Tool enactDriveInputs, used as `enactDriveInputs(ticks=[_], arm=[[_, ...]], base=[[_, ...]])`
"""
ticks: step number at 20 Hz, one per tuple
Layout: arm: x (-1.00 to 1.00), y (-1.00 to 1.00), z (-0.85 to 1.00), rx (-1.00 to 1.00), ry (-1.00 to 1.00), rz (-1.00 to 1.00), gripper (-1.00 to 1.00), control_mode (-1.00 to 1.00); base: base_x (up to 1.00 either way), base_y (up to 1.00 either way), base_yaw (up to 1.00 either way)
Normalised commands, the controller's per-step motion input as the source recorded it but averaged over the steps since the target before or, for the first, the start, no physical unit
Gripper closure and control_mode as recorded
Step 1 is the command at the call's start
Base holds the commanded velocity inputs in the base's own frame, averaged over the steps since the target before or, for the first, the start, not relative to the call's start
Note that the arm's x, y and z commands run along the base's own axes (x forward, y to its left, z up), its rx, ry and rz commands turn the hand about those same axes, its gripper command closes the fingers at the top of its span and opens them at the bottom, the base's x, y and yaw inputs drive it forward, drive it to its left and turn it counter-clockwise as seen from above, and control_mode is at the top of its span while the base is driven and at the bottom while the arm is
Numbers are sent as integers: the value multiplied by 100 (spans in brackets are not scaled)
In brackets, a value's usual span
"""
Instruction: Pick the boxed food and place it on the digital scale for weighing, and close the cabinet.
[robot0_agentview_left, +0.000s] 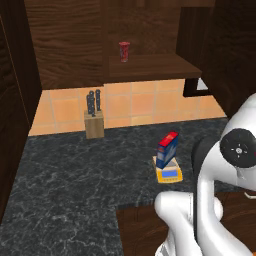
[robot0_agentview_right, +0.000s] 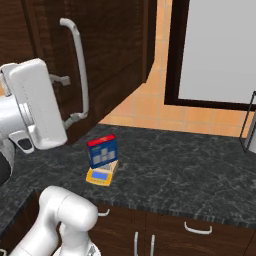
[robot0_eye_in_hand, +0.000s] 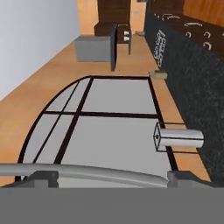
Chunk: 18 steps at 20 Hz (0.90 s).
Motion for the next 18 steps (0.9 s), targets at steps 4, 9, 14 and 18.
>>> enactDriveInputs(ticks=[4, 9, 14, 18], arm=[[6, 63, 0, 3, 9, 13, -100, -100], [27, 64, 0, 1, 5, 14, -100, -100], [31, 81, -2, 0, 5, 18, -100, -100], [80, 59, -13, 0, 5, 17, -100, -100]], base=[[0, 0, 0], [0, 0, 0], [0, 0, 0], [0, 0, 0]])
